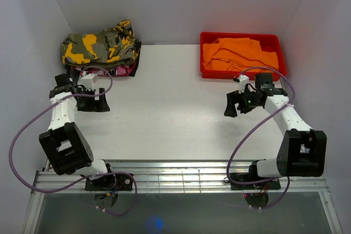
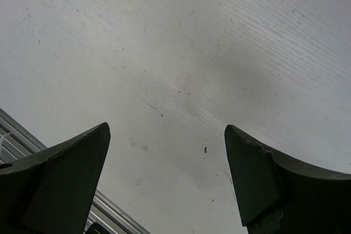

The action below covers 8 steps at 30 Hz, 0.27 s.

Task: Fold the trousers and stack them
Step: Neatly place the folded trousers to the corner

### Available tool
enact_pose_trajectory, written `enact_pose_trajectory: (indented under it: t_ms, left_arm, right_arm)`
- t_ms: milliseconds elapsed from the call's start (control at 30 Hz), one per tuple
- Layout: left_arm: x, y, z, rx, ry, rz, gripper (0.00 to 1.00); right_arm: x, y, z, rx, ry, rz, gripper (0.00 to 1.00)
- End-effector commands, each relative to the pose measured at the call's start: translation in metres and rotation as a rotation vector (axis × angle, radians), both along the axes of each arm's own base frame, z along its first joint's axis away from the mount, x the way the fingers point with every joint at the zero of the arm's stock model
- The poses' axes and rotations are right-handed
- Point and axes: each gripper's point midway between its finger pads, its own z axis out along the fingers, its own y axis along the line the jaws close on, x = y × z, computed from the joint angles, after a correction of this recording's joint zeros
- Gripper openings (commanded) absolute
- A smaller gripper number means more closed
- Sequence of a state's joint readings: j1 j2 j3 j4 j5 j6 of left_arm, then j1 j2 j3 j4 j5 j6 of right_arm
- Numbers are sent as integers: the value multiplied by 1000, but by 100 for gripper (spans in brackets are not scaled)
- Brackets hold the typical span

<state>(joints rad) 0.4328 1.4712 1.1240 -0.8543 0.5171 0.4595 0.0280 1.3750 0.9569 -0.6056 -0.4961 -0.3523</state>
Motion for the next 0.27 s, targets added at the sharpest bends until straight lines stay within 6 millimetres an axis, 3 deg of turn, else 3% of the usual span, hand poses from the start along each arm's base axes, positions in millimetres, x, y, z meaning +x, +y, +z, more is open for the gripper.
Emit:
enact_pose_trajectory:
  t_ms: [0,233]
  left_arm:
    - [2,-14,7,58,-85,-68,98]
    - [10,-27,25,31,-143,-72,98]
  right_arm:
    - [-11,-4,-2,-8,-4,0,90]
    - [-18,-3,3,3,-21,-12,90]
